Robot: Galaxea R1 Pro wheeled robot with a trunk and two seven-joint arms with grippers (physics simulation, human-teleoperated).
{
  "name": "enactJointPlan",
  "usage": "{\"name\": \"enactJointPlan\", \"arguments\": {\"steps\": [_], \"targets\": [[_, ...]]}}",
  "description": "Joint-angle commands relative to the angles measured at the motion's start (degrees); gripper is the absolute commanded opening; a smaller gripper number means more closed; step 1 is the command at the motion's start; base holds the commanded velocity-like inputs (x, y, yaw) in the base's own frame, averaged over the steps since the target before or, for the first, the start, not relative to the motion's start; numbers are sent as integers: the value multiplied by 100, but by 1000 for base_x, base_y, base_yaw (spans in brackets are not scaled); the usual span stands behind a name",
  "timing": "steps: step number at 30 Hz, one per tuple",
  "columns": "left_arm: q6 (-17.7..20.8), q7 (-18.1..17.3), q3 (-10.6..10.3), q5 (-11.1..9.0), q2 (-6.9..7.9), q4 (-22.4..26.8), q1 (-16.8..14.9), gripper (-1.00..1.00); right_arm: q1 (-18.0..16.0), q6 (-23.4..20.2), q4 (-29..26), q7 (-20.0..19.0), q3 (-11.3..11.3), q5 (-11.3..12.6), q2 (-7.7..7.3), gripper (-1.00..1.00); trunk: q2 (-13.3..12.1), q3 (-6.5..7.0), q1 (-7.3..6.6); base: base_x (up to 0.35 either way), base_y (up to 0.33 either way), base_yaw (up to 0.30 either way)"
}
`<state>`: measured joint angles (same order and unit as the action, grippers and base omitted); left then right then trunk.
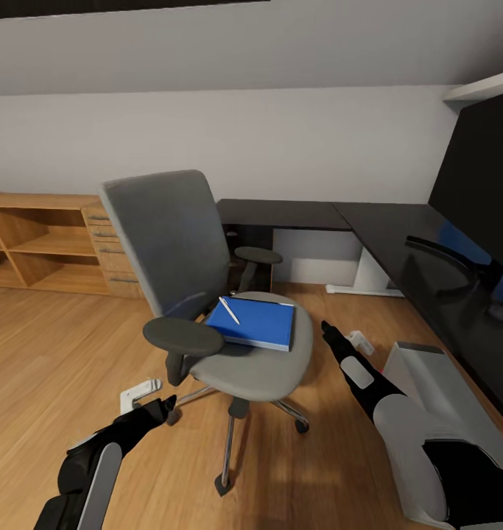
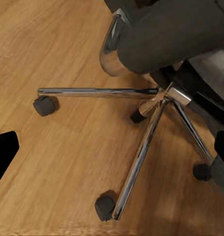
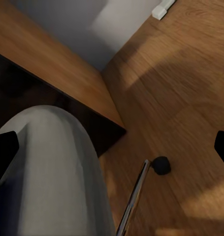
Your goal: In the bedroom, organize the workspace by keeping the computer under the desk, ensuring the monitor is on the desk, placing the keyboard on the desk next to the monitor, placing the mouse on the desk next to the keyboard, moving the folder from the swivel chair onto the desk next to the mouse, stacking the notebook on top of the folder with the pen on top of the notebook, and positioning the swivel chair next to the desk.
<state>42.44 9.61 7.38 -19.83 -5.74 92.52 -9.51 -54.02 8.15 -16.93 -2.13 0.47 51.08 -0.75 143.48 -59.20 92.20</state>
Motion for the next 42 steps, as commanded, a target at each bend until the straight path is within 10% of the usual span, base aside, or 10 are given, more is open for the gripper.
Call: {"name": "enactJointPlan", "arguments": {"steps": [1,10,42], "targets": [[8,34,7,-64,-5,9,75,100,-4,19,6,-23,6,51,-1,100,2,-5,-1,1,0,0],[-1492,-1217,9,-47,402,20,1070,100,-4,15,6,-18,9,51,3,100,2,-5,-1,0,0,0],[-1608,-1514,385,-39,530,20,1162,100,-4,20,47,-7,2,58,18,100,2,-46,-1,0,0,77]]}}
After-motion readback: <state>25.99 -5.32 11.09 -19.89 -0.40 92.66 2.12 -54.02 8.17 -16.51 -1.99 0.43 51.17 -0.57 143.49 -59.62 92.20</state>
